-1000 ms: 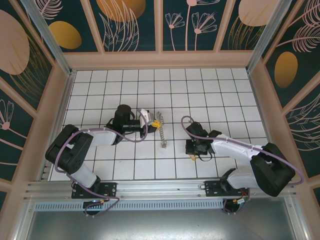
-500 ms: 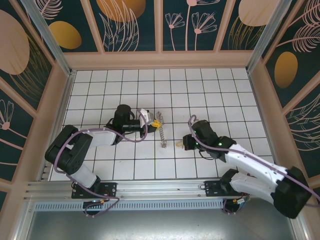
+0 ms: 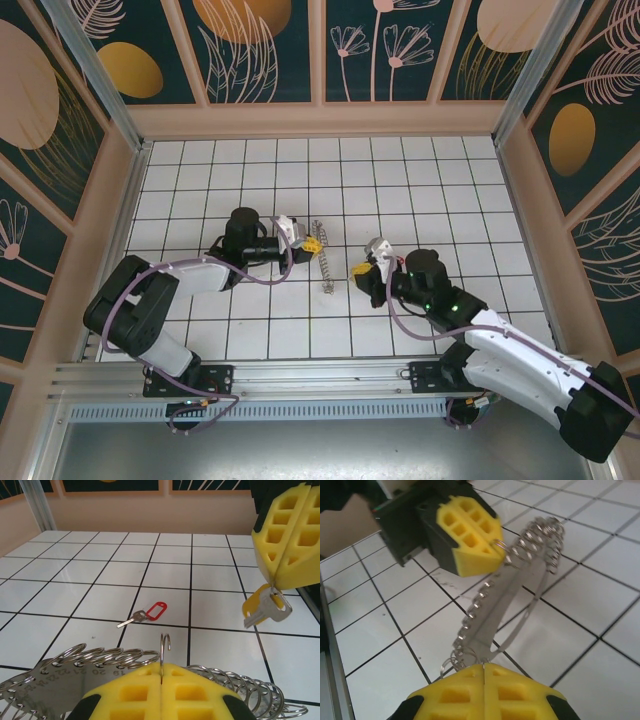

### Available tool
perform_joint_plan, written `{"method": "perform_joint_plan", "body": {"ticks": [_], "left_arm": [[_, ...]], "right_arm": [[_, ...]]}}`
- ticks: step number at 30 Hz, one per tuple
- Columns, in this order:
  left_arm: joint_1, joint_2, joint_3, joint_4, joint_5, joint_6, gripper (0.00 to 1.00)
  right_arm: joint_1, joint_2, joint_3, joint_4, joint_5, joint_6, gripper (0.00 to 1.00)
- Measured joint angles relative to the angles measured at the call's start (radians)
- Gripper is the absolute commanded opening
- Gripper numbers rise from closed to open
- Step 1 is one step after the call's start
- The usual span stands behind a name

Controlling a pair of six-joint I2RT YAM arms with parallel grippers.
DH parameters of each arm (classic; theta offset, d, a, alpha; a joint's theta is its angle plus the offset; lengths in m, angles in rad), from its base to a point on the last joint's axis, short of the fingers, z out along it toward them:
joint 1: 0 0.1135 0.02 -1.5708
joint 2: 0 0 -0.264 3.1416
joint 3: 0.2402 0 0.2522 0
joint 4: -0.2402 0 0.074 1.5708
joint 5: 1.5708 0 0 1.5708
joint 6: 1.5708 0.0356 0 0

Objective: Put the keys on the keyring

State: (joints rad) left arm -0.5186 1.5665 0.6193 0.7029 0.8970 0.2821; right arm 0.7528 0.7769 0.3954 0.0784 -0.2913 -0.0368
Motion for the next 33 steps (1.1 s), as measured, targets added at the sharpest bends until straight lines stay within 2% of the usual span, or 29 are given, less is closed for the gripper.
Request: {"method": "perform_joint_plan", "body": {"ticks": [9,14,33], "left_arm": [[0.000,-0.031,-0.038,-0.008,0.057,-0.010,0.00],[0.000,-0.031,-0.038,-0.023,0.075,-0.010,0.00],[0.000,-0.031,-0.038,-0.035,0.067,-0.034,0.00]], "right_arm": [[-0.028,0.007,-0.001,0.101,-0.104,-0.196,0.00],[-0.028,0.082,0.025,0.117,-0.111,-0.267,0.00],[-0.028,0.356,0.136,0.292,-0.231,-0.324,0.00]]}}
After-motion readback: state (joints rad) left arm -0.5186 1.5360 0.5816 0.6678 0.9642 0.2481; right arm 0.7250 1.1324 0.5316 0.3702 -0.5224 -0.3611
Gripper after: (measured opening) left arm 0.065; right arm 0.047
